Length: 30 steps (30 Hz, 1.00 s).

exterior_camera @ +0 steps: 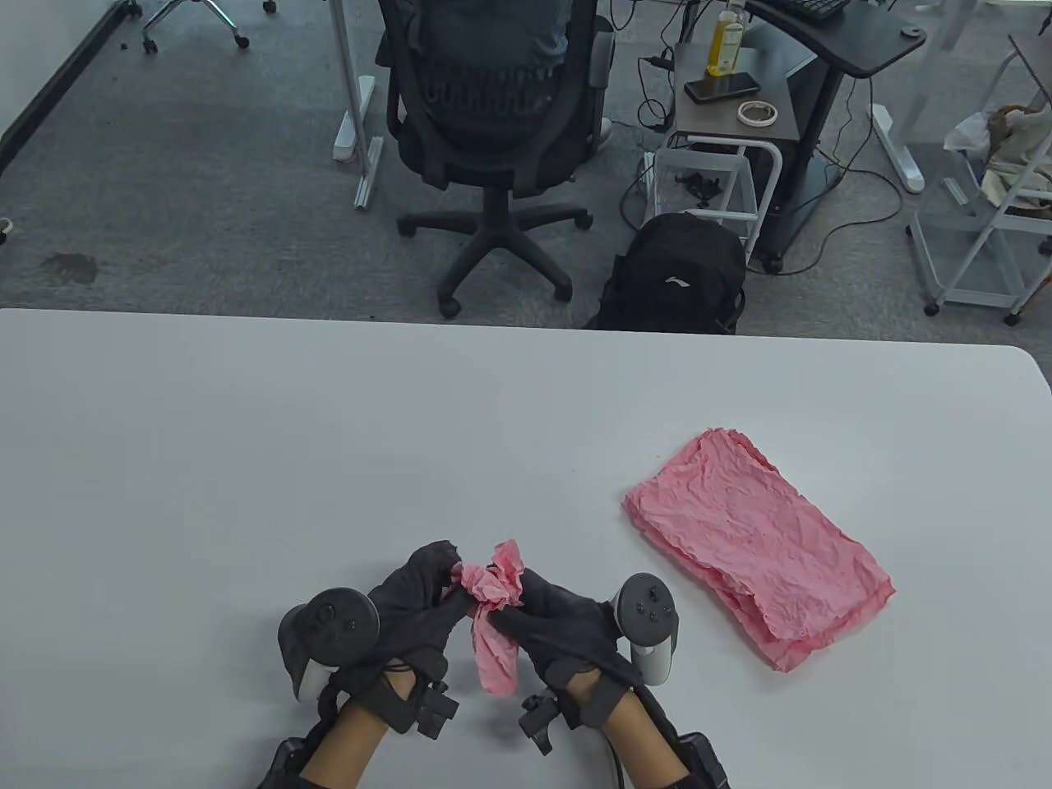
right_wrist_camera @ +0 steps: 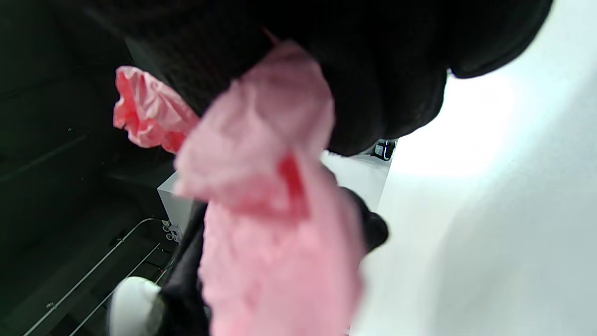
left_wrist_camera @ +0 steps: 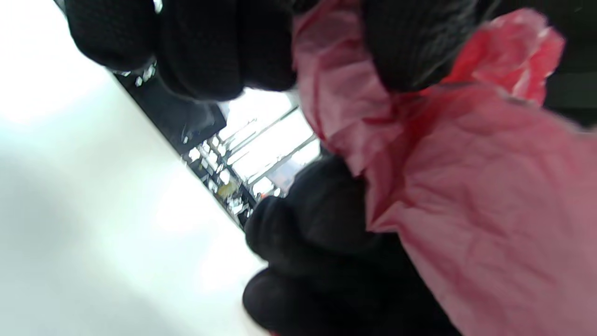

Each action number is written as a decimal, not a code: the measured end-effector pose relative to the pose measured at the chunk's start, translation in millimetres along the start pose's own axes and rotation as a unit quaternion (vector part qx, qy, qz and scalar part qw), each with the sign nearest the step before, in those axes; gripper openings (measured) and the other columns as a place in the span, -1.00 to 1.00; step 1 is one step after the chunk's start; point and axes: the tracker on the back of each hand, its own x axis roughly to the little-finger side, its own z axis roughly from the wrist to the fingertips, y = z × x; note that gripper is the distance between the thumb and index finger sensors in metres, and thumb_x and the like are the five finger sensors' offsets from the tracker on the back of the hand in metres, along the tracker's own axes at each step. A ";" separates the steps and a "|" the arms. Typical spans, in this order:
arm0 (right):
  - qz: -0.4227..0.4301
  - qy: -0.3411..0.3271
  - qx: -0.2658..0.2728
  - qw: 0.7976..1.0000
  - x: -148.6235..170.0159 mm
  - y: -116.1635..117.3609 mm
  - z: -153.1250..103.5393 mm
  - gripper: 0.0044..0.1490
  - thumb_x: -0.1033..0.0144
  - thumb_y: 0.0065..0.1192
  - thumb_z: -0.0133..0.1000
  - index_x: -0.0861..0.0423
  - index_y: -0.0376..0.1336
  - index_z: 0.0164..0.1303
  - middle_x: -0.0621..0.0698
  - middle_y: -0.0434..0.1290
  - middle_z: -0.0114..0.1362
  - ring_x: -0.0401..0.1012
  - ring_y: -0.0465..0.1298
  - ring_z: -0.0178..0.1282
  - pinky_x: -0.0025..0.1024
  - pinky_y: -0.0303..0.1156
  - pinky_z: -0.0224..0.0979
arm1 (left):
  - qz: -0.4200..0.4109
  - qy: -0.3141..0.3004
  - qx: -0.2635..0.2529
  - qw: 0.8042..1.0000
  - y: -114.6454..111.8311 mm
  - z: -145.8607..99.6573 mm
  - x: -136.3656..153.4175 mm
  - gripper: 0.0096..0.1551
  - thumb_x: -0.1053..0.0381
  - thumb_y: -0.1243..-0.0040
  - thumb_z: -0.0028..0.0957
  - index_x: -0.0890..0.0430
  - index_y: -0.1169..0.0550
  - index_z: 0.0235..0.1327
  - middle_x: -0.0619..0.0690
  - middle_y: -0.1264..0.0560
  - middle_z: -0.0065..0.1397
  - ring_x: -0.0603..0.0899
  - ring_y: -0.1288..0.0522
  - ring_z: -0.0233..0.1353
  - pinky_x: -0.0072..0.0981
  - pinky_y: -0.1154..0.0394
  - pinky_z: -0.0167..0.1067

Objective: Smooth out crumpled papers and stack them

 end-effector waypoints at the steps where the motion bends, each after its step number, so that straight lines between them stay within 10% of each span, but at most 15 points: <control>1: -0.022 -0.002 0.009 1.000 -1.8 1.9 -0.8 -0.28 0.26 0.45 0.06 0.34 0.29 0.33 0.24 0.58 0.13 0.25 0.52 0.16 0.27 0.33 0.20 | 0.028 -0.011 0.000 1.000 -0.4 -0.7 -2.9 -0.26 -0.22 -0.26 0.07 0.04 -0.35 0.46 0.10 -0.46 0.28 0.23 -0.54 0.16 0.21 -0.41 0.26; 8: -0.055 -0.025 -0.001 0.998 -7.1 3.2 -1.5 0.02 -0.15 0.32 0.10 0.20 0.01 0.56 0.23 0.42 0.34 0.27 0.38 0.34 0.24 0.30 0.27 | 0.037 -0.062 0.010 0.997 5.6 2.2 -7.0 -0.41 -0.11 -0.26 0.06 -0.03 -0.47 0.38 0.07 -0.48 0.32 0.19 -0.58 0.20 0.16 -0.47 0.24; 16: 0.070 0.027 0.047 0.996 4.0 -12.2 0.7 -0.36 0.23 0.36 0.09 0.18 0.29 0.36 0.23 0.56 0.18 0.26 0.50 0.19 0.22 0.37 0.17 | -0.149 -0.047 0.104 0.982 -8.6 7.0 5.1 -0.38 -0.04 -0.24 0.10 -0.03 -0.40 0.46 0.01 -0.48 0.23 0.14 -0.55 0.14 0.14 -0.42 0.30; 24: 0.065 0.030 0.003 0.997 4.1 -8.4 1.2 -0.33 0.07 0.35 0.11 0.30 0.32 0.22 0.07 0.66 -0.16 0.09 0.65 -0.07 0.09 0.49 0.02 | -0.243 -0.019 0.087 0.966 -1.0 7.5 18.8 -0.49 -0.09 -0.24 0.15 -0.15 -0.45 0.39 -0.03 -0.41 0.47 0.19 -0.48 0.44 0.24 -0.31 0.45; 30: 0.006 0.012 0.053 0.998 -0.6 -15.5 -0.4 -0.39 0.11 0.38 0.08 0.28 0.40 0.16 0.14 0.65 -0.08 0.18 0.60 0.04 0.17 0.43 0.09 | -0.196 -0.002 0.077 0.978 -3.4 7.3 19.3 -0.46 -0.07 -0.20 0.15 -0.09 -0.41 0.40 -0.01 -0.54 0.27 0.14 -0.63 0.20 0.16 -0.42 0.35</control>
